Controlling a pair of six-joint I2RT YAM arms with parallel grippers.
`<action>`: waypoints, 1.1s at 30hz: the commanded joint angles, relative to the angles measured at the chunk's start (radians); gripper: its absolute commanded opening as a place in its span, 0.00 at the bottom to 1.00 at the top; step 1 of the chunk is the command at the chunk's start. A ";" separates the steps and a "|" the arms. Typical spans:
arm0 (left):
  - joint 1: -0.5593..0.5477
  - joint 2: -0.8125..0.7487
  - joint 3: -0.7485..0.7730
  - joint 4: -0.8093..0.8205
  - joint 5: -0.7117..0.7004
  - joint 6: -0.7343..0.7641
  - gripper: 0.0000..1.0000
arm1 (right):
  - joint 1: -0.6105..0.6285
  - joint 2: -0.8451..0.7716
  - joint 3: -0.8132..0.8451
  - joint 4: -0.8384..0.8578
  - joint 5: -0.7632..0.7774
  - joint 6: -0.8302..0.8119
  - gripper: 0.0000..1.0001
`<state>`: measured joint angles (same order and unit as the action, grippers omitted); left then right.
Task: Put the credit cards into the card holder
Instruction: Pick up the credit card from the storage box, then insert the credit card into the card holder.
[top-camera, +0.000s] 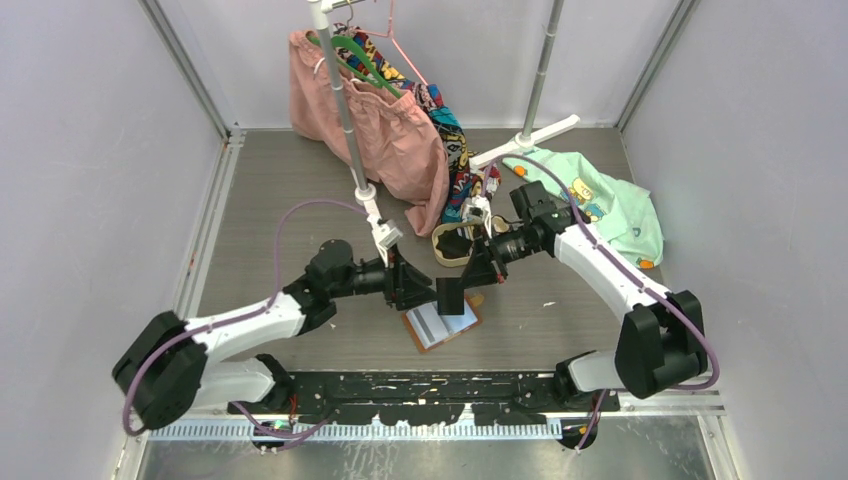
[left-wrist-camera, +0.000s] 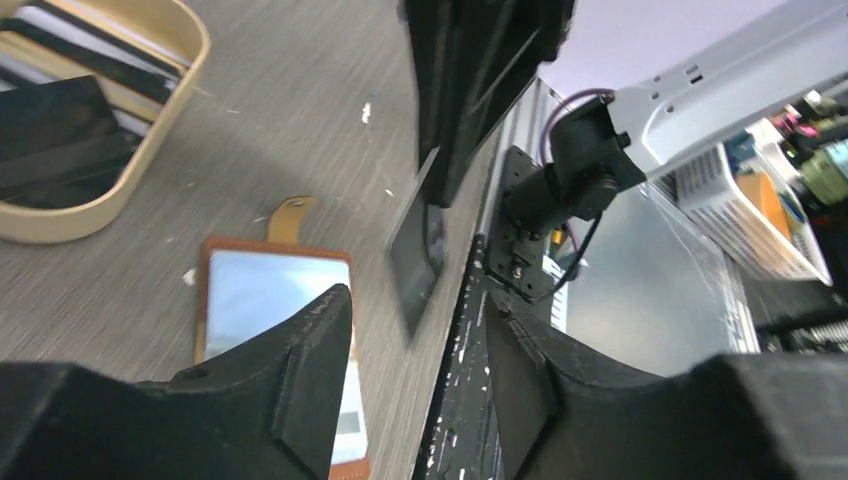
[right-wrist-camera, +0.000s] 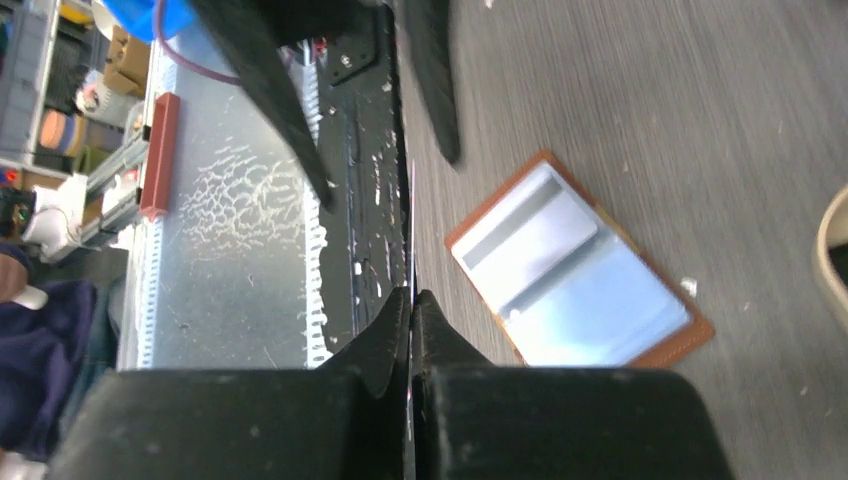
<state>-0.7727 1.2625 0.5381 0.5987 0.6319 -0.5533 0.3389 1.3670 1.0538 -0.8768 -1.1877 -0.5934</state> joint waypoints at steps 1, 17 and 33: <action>0.007 -0.167 -0.076 -0.129 -0.195 0.036 0.53 | -0.005 0.005 -0.145 0.385 0.115 0.469 0.01; -0.072 -0.121 -0.246 -0.142 -0.443 -0.335 0.46 | -0.005 0.177 -0.199 0.466 0.286 0.655 0.01; -0.147 0.040 -0.146 -0.336 -0.536 -0.470 0.47 | 0.025 0.297 -0.123 0.326 0.263 0.574 0.01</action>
<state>-0.9157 1.2762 0.3389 0.2913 0.1204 -0.9989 0.3431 1.6306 0.8757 -0.4961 -0.9028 0.0277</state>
